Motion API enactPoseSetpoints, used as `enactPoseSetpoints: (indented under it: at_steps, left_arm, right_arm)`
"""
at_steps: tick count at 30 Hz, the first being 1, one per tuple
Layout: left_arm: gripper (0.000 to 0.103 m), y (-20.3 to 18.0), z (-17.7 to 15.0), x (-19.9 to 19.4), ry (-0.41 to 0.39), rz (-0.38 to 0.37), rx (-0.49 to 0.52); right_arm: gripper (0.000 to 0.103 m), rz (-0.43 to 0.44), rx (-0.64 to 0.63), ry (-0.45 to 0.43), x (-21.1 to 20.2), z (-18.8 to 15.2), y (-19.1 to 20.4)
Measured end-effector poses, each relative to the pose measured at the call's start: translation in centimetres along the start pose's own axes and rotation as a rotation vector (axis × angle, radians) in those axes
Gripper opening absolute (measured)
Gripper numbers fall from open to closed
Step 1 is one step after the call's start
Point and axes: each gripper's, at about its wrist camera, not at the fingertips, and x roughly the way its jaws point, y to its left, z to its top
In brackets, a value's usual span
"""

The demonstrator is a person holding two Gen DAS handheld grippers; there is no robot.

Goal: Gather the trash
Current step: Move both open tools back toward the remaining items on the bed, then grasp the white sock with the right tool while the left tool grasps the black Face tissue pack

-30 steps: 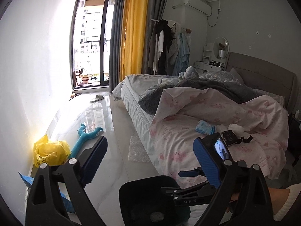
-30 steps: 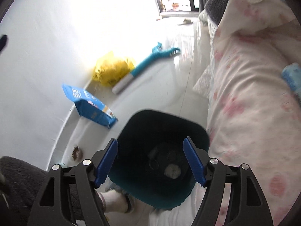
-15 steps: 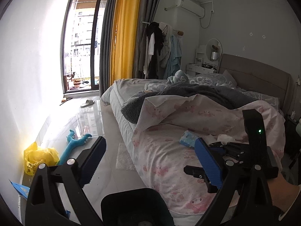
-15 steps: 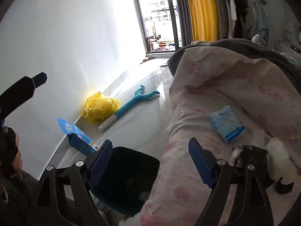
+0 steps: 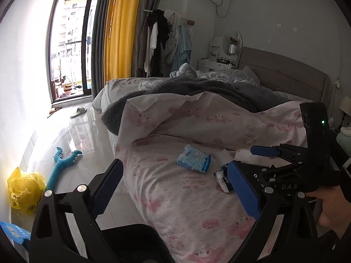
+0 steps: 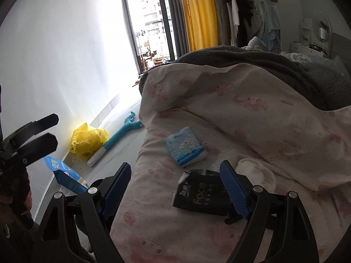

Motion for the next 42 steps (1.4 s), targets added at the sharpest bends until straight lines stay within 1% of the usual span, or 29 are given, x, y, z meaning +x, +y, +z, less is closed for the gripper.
enactPoseSetpoints:
  at_steps: [2, 7, 10, 12, 16, 21, 24, 25, 27, 28, 30, 33, 37, 42]
  left_arm:
    - [0.097, -0.5, -0.1, 1.5, 0.026, -0.014, -0.005]
    - [0.097, -1.6, 0.0, 3.8, 0.052, -0.053, 0.0]
    - [0.097, -2.3, 0.3, 5.1, 0.069, -0.077, 0.0]
    - [0.097, -2.7, 0.3, 5.8, 0.083, -0.09, 0.002]
    - [0.097, -3.4, -0.3, 7.5, 0.144, -0.118, -0.004]
    - [0.097, -4.5, -1.0, 8.7, 0.19, -0.135, 0.015]
    - [0.097, -5.1, -1.1, 9.4, 0.206, -0.152, -0.003]
    - [0.097, -5.3, -1.1, 9.7, 0.214, -0.16, -0.014]
    - [0.097, -5.6, -1.2, 10.3, 0.225, -0.178, -0.044]
    - [0.097, -5.7, -1.2, 10.5, 0.236, -0.185, -0.06]
    - [0.097, -5.9, -1.3, 11.0, 0.256, -0.192, -0.078]
    - [0.097, -6.5, -1.5, 11.8, 0.281, -0.189, -0.096]
    - [0.097, -7.6, -1.6, 12.7, 0.304, -0.184, -0.102]
    - [0.097, -9.0, -2.3, 13.8, 0.343, -0.168, -0.089]
  right_arm:
    - [0.084, -0.014, 0.015, -0.003, -0.2, -0.1, -1.4]
    - [0.085, -0.06, 0.038, 0.012, 0.5, -0.3, -4.7]
    - [0.086, -0.055, 0.075, 0.003, 0.5, -0.4, -6.8]
    - [0.088, -0.056, 0.082, 0.007, 0.6, -0.6, -7.5]
    - [0.088, -0.046, 0.096, 0.044, 1.7, -1.1, -8.8]
    - [0.088, 0.008, 0.166, 0.074, 2.4, -1.5, -10.4]
    - [0.087, 0.016, 0.167, 0.087, 2.8, -1.4, -10.6]
    - [0.085, 0.016, 0.166, 0.095, 3.0, -1.4, -10.7]
    - [0.073, 0.009, 0.166, 0.117, 3.4, -1.6, -11.0]
    - [0.07, 0.005, 0.17, 0.127, 3.6, -1.7, -11.2]
    - [0.053, 0.013, 0.181, 0.135, 3.7, -1.8, -11.6]
    - [0.042, 0.02, 0.181, 0.134, 3.6, -1.9, -11.8]
    - [0.041, 0.016, 0.156, 0.112, 2.5, -1.5, -11.8]
    - [0.041, 0.004, 0.157, 0.045, 0.2, -1.1, -12.6]
